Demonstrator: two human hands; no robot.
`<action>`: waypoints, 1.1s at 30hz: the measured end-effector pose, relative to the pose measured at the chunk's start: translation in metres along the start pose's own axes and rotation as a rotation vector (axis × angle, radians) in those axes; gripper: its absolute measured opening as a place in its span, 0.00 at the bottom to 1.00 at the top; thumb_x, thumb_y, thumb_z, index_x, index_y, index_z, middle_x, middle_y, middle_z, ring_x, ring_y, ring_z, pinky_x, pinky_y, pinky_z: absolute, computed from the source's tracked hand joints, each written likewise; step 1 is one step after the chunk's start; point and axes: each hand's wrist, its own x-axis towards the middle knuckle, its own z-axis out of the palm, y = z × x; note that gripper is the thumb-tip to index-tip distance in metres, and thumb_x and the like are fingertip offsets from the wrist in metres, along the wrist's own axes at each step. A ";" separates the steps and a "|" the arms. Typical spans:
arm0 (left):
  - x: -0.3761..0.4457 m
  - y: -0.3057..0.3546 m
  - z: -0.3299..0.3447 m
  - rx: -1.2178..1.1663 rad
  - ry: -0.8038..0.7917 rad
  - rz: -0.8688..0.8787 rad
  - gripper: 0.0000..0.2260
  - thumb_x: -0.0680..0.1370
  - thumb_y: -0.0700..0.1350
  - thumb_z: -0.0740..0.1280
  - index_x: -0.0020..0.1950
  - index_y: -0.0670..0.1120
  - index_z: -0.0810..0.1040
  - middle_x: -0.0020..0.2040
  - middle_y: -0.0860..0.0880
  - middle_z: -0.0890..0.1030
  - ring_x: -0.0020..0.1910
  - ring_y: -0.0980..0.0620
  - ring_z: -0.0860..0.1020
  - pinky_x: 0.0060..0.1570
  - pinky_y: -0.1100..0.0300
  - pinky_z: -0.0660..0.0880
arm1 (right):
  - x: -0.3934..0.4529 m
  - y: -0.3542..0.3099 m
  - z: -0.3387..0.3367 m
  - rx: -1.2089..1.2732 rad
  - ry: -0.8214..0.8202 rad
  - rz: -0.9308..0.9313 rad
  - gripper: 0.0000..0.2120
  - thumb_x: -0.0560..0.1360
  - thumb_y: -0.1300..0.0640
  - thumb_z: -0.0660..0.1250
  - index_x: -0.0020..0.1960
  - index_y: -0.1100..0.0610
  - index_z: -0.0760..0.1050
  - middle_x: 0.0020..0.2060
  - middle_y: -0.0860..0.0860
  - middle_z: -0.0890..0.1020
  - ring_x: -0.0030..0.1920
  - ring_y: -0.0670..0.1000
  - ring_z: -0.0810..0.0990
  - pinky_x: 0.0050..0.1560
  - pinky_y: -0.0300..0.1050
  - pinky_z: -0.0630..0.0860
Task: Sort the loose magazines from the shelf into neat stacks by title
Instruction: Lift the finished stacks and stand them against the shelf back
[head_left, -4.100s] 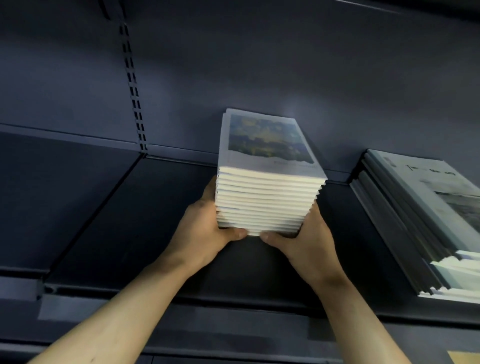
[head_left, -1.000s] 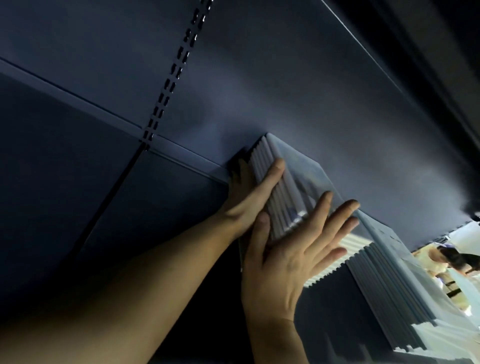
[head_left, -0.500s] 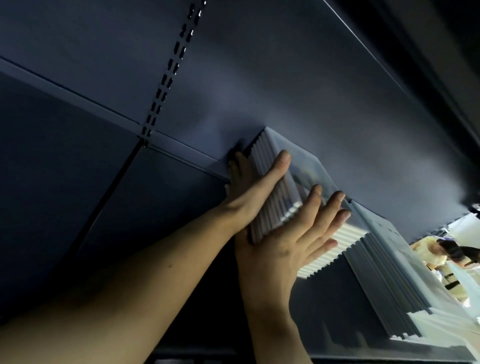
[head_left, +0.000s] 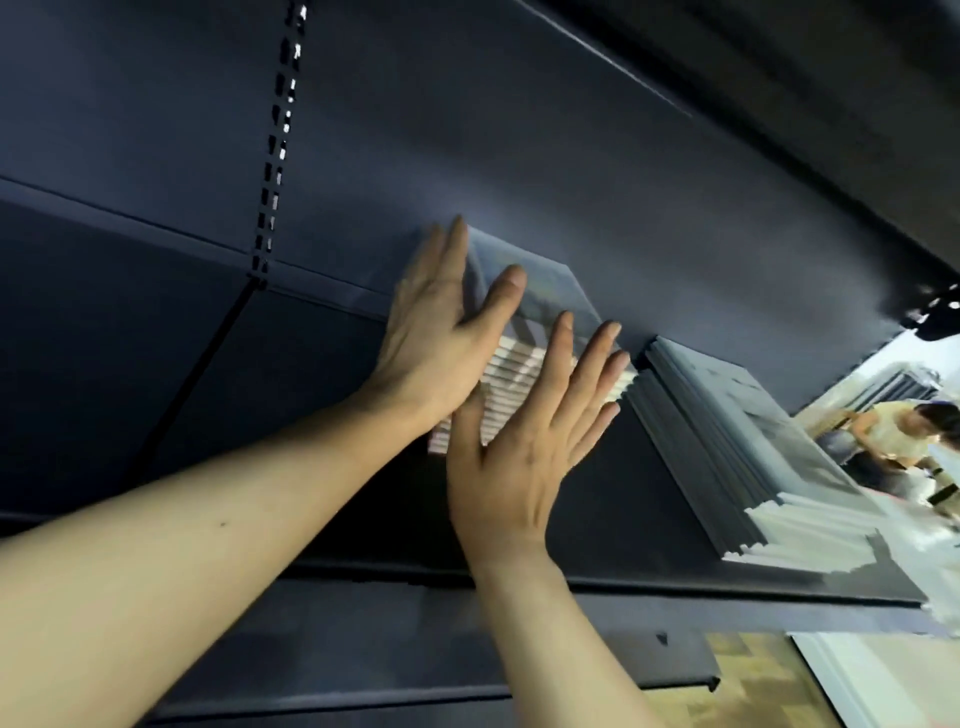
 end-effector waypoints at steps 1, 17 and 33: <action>-0.003 0.007 0.000 0.055 0.012 0.028 0.33 0.79 0.61 0.59 0.80 0.47 0.55 0.79 0.48 0.57 0.78 0.52 0.55 0.76 0.49 0.55 | 0.002 0.003 -0.009 0.017 -0.012 0.013 0.37 0.77 0.45 0.61 0.80 0.52 0.50 0.80 0.55 0.47 0.80 0.56 0.41 0.77 0.63 0.44; -0.092 0.119 0.119 0.711 -0.119 0.268 0.29 0.77 0.46 0.63 0.78 0.48 0.60 0.78 0.46 0.61 0.78 0.46 0.56 0.77 0.47 0.49 | 0.033 0.138 -0.180 0.005 -0.346 0.029 0.40 0.74 0.45 0.66 0.80 0.49 0.49 0.80 0.51 0.49 0.80 0.53 0.42 0.78 0.56 0.42; -0.127 0.113 0.263 0.737 -0.536 0.131 0.44 0.75 0.53 0.70 0.79 0.58 0.41 0.80 0.53 0.40 0.79 0.49 0.41 0.77 0.49 0.53 | 0.067 0.281 -0.224 -0.226 -0.540 0.017 0.50 0.69 0.50 0.74 0.81 0.49 0.46 0.80 0.52 0.43 0.79 0.54 0.37 0.77 0.59 0.41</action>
